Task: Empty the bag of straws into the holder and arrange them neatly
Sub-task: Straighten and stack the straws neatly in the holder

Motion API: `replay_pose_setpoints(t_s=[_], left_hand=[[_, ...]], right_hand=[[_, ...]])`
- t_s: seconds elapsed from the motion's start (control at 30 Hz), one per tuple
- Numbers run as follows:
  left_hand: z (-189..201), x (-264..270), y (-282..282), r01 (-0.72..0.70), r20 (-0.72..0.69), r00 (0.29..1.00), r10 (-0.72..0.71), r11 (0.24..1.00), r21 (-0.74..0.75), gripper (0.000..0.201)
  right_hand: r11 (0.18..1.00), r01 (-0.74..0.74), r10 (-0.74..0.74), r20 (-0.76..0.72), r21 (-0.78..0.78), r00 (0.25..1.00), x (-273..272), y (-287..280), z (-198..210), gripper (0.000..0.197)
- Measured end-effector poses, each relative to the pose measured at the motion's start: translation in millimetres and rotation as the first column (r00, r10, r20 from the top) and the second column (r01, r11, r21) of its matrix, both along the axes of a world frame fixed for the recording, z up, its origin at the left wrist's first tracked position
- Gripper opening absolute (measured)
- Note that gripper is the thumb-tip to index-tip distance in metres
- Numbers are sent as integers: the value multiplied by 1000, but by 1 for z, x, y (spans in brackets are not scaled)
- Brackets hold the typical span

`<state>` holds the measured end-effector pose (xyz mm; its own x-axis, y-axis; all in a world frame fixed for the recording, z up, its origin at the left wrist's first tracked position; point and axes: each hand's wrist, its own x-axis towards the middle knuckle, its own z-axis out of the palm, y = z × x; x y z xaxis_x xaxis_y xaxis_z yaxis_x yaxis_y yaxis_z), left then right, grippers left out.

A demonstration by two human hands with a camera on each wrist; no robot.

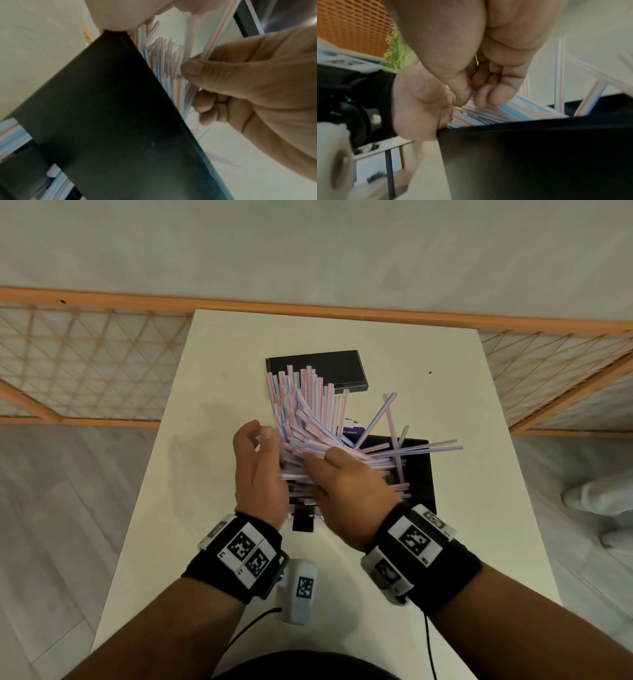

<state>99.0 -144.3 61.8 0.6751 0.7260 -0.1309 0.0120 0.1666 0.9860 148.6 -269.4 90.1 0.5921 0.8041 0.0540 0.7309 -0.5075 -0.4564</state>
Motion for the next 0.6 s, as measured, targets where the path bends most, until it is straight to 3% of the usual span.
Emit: replay_pose_setpoints(t_s=[0.1,0.2,0.27,0.33,0.43,0.53,0.6], left_hand=[[-3,1,10,-124,-48,992,119,986,-112,46],[8,1,17,-208,-109,978,179,886,-414,46],[14,2,20,-206,-106,979,177,858,-471,47],[18,4,21,-210,-74,978,196,908,-363,45],[23,6,17,-145,14,989,145,989,8,52],[27,7,7,-87,89,994,69,972,217,56],[28,9,2,-61,88,995,35,948,312,61]], right_hand=[[993,49,-37,-110,110,993,0,-12,12,38],[978,166,-155,-94,123,983,9,-45,19,22],[963,264,-261,-54,52,964,20,-69,19,19],[916,399,-401,-54,-44,914,31,-92,19,30],[783,571,-599,-49,-246,799,46,-121,22,35],[672,623,-698,-60,-401,714,61,-137,10,44],[647,646,-734,-105,-405,670,69,-140,-3,51]])
